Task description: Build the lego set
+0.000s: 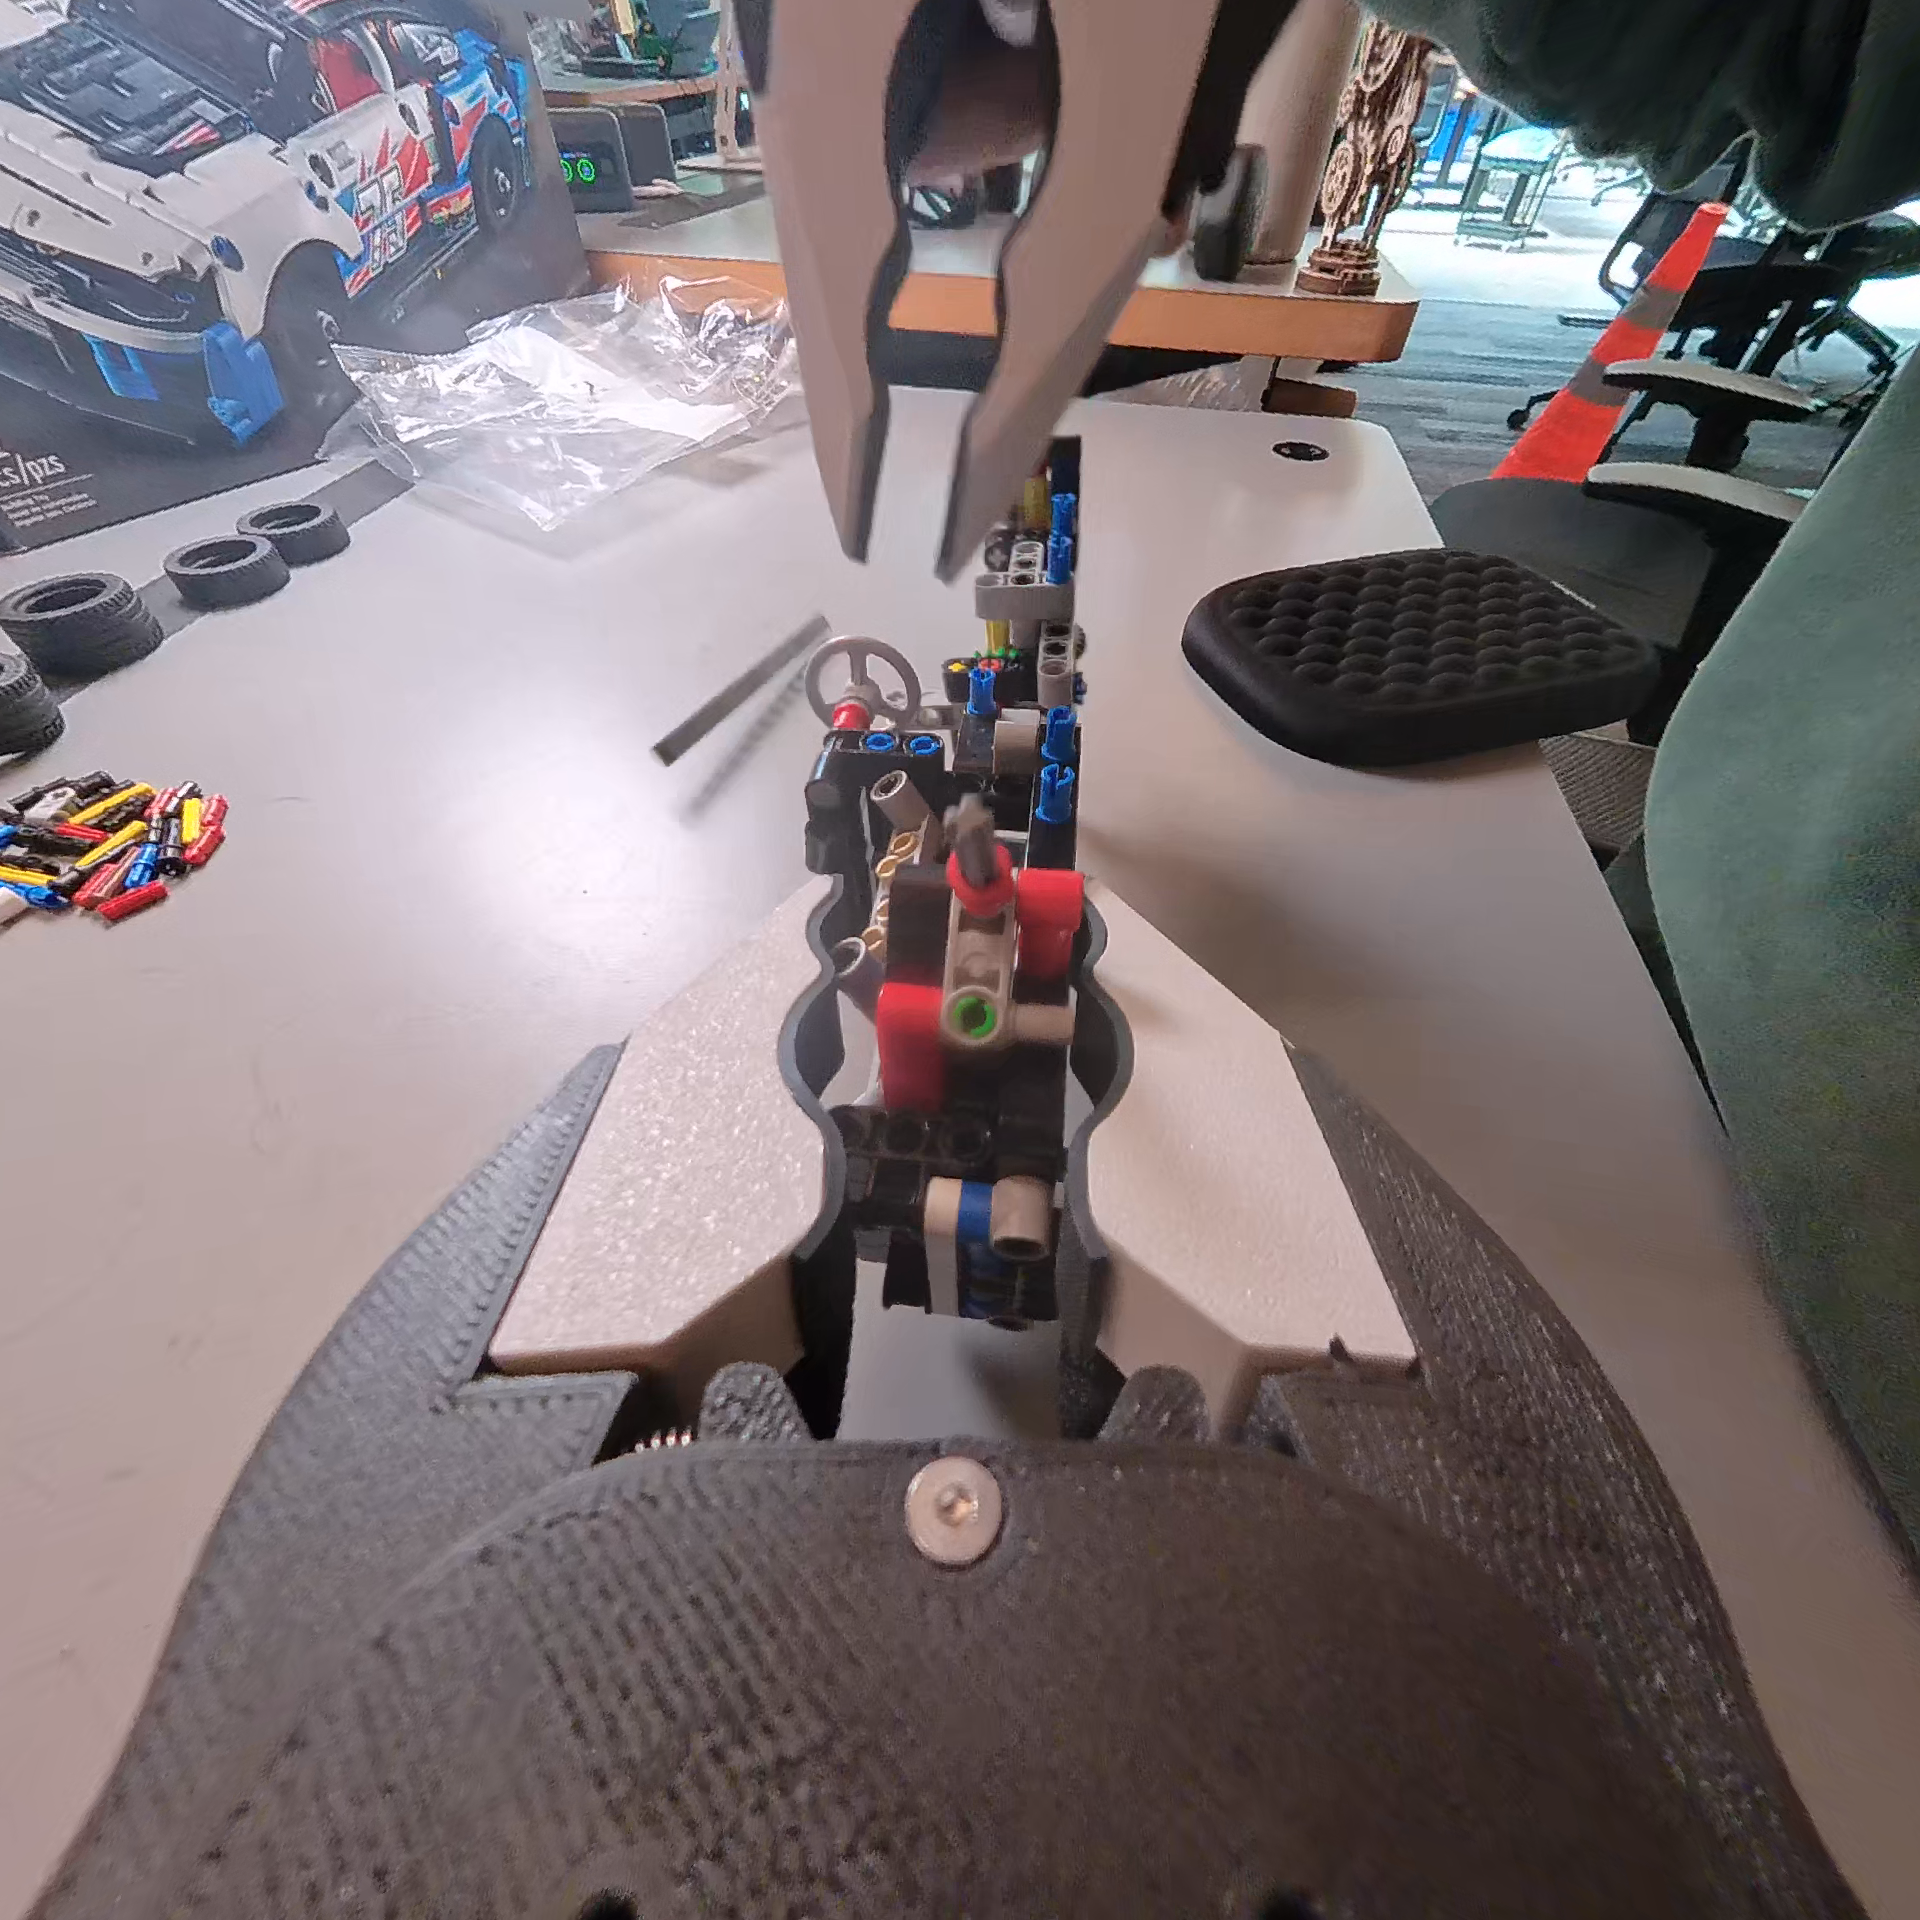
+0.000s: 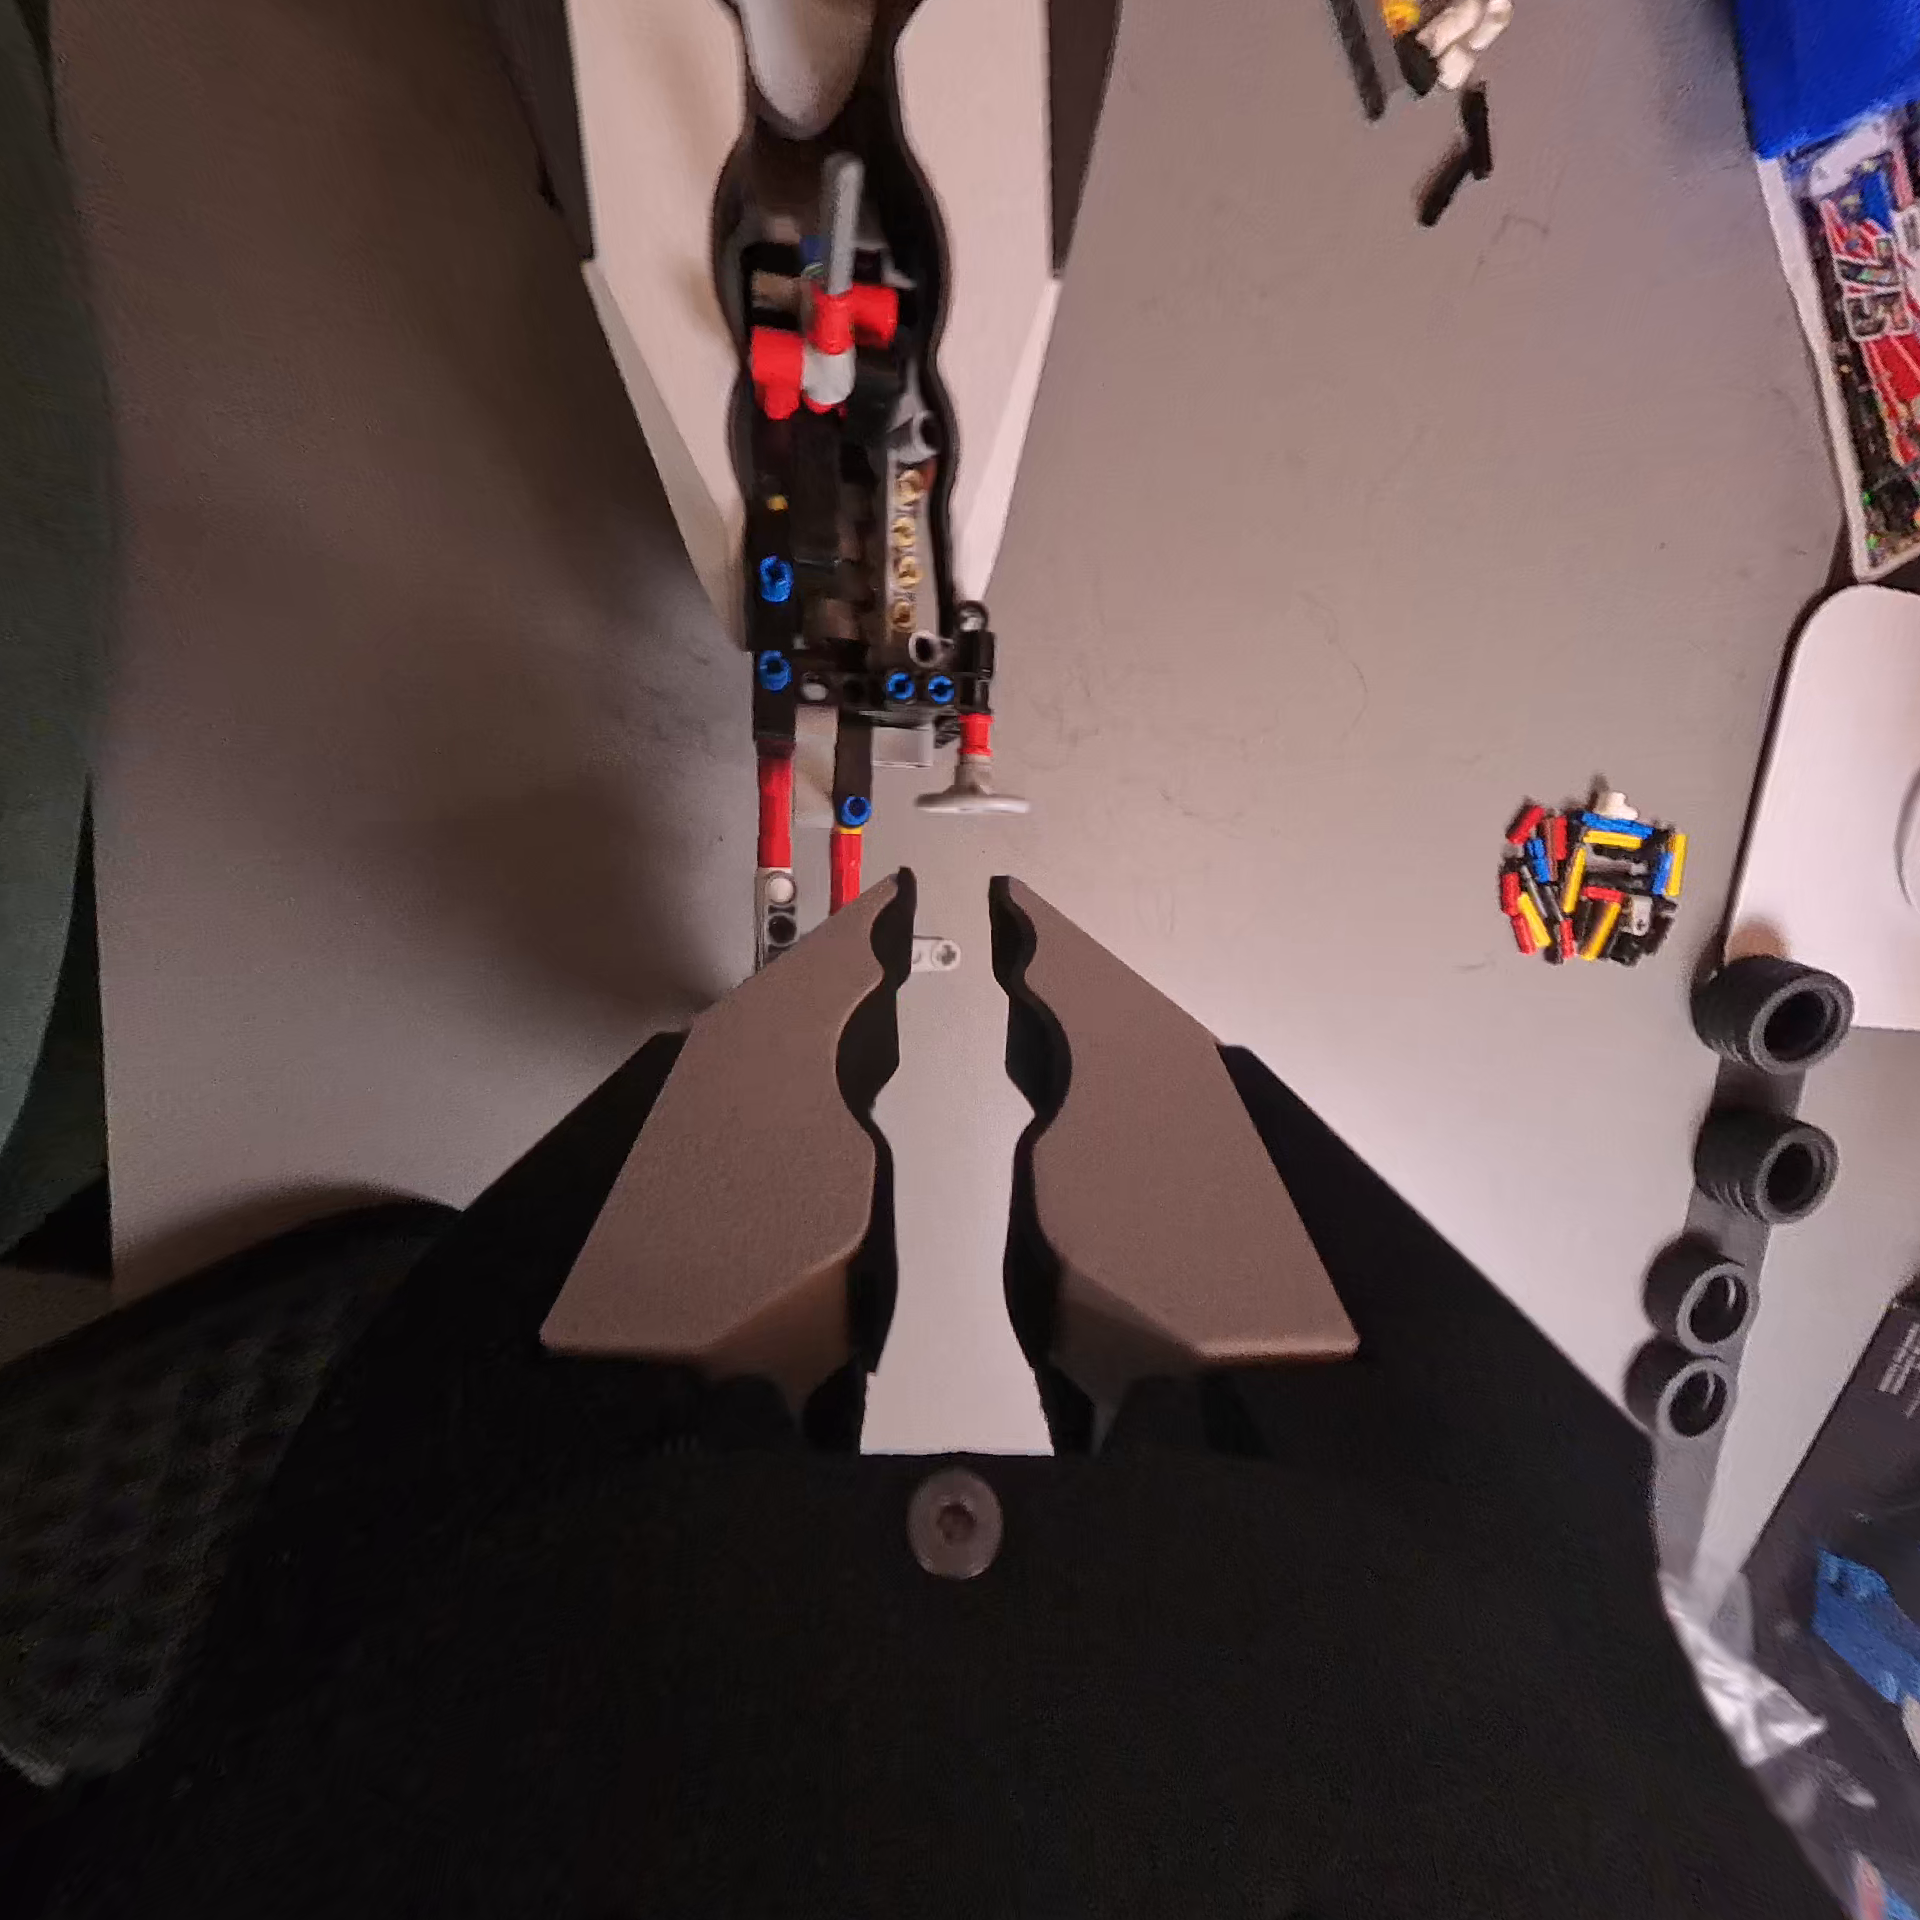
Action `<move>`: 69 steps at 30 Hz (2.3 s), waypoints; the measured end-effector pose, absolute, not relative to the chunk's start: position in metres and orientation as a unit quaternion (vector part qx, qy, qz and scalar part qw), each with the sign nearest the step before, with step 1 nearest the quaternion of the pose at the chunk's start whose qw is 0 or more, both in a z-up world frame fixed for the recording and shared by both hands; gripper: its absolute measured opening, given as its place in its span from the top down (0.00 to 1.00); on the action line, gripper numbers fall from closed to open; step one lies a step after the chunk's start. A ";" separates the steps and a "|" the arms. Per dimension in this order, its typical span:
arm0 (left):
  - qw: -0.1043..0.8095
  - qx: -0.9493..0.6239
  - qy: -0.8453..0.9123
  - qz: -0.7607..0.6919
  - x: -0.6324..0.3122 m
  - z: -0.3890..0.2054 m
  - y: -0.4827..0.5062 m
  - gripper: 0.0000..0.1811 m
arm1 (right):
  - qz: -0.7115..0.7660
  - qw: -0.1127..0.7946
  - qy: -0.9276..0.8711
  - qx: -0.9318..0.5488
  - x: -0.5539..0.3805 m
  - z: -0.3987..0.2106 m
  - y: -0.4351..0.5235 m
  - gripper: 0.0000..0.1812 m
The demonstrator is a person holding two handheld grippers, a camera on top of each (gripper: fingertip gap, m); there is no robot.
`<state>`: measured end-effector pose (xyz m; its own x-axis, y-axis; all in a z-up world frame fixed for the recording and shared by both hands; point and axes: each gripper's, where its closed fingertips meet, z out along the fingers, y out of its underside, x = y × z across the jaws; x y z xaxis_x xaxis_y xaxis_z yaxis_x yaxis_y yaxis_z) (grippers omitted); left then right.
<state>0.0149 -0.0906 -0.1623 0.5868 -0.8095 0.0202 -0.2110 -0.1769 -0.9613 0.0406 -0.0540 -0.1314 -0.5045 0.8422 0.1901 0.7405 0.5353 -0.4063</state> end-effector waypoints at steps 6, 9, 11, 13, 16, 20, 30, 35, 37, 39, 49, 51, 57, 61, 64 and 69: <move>0.533 -0.714 0.358 -0.279 0.013 -0.163 -0.090 0.79 | 0.180 0.219 -0.800 -0.529 0.044 -0.117 -0.007 0.94; 0.535 -0.713 0.361 -0.276 0.014 -0.163 -0.090 0.79 | 0.177 0.252 -0.767 -0.563 0.045 -0.115 0.037 0.93; 0.535 -0.712 0.361 -0.277 0.013 -0.163 -0.090 0.79 | 0.151 0.255 -0.746 -0.596 0.056 -0.128 0.075 0.93; 0.535 -0.712 0.361 -0.277 0.013 -0.163 -0.090 0.79 | 0.103 0.241 -0.736 -0.624 0.075 -0.159 0.113 0.92; 0.536 -0.710 0.362 -0.279 0.013 -0.162 -0.091 0.79 | 0.109 0.204 -0.708 -0.668 0.093 -0.206 0.141 0.90; 0.537 -0.706 0.363 -0.285 0.013 -0.162 -0.091 0.79 | 0.129 0.198 -0.704 -0.670 0.092 -0.229 0.144 0.90; 0.538 -0.703 0.359 -0.295 0.014 -0.162 -0.090 0.79 | 0.215 0.234 -0.746 -0.586 0.037 -0.175 0.079 0.98; 0.538 -0.705 0.360 -0.292 0.015 -0.162 -0.090 0.79 | 0.253 0.205 -0.825 -0.461 0.019 -0.094 -0.033 0.98; 0.536 -0.707 0.359 -0.290 0.015 -0.162 -0.090 0.79 | 0.239 0.162 -0.849 -0.442 0.028 -0.096 -0.068 0.98; 0.535 -0.708 0.360 -0.288 0.015 -0.162 -0.090 0.79 | 0.203 0.140 -0.867 -0.433 0.037 -0.109 -0.082 0.98; 0.535 -0.709 0.365 -0.279 0.015 -0.162 -0.091 0.79 | 0.158 0.124 -0.865 -0.459 0.048 -0.131 -0.086 0.98; 0.534 -0.709 0.366 -0.279 0.015 -0.162 -0.092 0.79 | 0.157 0.126 -0.865 -0.459 0.047 -0.133 -0.087 0.98; 0.535 -0.710 0.363 -0.281 0.015 -0.162 -0.091 0.79 | 0.146 0.124 -0.864 -0.465 0.047 -0.133 -0.087 0.98; 0.535 -0.710 0.361 -0.281 0.014 -0.162 -0.091 0.79 | 0.137 0.128 -0.868 -0.460 0.046 -0.133 -0.085 0.98; 0.535 -0.710 0.362 -0.281 0.015 -0.162 -0.091 0.79 | 0.142 0.129 -0.868 -0.458 0.045 -0.134 -0.085 0.97; 0.535 -0.709 0.365 -0.279 0.015 -0.162 -0.092 0.79 | 0.145 0.128 -0.871 -0.452 0.045 -0.136 -0.086 0.95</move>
<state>0.0152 -0.0916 -0.1622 0.5772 -0.8166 0.0048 -0.2184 -0.1600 -0.9626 0.0449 -0.0864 -0.1355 -0.5584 0.8246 0.0912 0.7506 0.5490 -0.3677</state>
